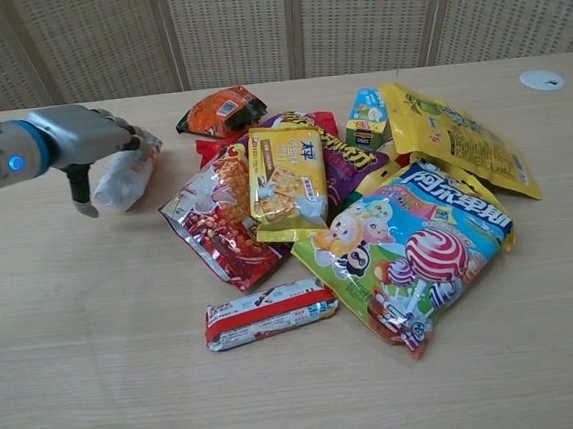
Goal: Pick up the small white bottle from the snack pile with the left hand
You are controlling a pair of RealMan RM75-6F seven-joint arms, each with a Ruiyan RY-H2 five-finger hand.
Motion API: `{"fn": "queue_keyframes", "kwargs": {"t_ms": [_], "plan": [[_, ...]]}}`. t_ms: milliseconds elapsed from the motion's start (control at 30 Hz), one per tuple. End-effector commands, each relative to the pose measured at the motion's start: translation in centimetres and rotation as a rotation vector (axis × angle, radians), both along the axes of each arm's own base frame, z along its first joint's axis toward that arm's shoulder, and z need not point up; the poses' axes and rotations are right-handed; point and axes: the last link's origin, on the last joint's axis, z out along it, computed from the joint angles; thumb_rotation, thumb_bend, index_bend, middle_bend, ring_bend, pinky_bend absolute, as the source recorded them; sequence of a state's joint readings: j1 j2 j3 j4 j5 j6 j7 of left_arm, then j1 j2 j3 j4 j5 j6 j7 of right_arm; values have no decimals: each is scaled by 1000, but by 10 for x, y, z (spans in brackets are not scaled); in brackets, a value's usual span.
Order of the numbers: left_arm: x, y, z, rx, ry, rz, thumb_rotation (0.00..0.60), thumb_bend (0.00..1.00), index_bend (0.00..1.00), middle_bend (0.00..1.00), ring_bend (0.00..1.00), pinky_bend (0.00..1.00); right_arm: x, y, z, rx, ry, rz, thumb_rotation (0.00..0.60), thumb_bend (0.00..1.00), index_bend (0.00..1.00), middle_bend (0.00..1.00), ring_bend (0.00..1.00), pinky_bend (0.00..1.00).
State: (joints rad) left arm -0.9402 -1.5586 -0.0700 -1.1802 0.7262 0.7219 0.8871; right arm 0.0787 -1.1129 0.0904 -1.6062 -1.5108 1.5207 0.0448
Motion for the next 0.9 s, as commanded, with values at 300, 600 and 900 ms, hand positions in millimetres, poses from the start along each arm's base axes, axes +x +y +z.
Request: {"fn": "queue_keyframes", "kwargs": {"t_ms": [300, 600, 900], "plan": [[-18, -11, 70, 86, 68, 48, 600, 0, 185, 0, 0, 0, 4, 0, -6, 20, 1, 11, 600, 0, 0, 0, 0, 0], [-16, 6, 52, 39, 152, -184, 600, 0, 66, 0, 0, 0, 5, 0, -8, 25, 3, 19, 600, 0, 0, 0, 0, 0], [-21, 23, 19, 38, 146, -124, 600, 0, 45, 0, 0, 0, 3, 0, -6, 20, 1, 10, 600, 0, 0, 0, 0, 0]]}}
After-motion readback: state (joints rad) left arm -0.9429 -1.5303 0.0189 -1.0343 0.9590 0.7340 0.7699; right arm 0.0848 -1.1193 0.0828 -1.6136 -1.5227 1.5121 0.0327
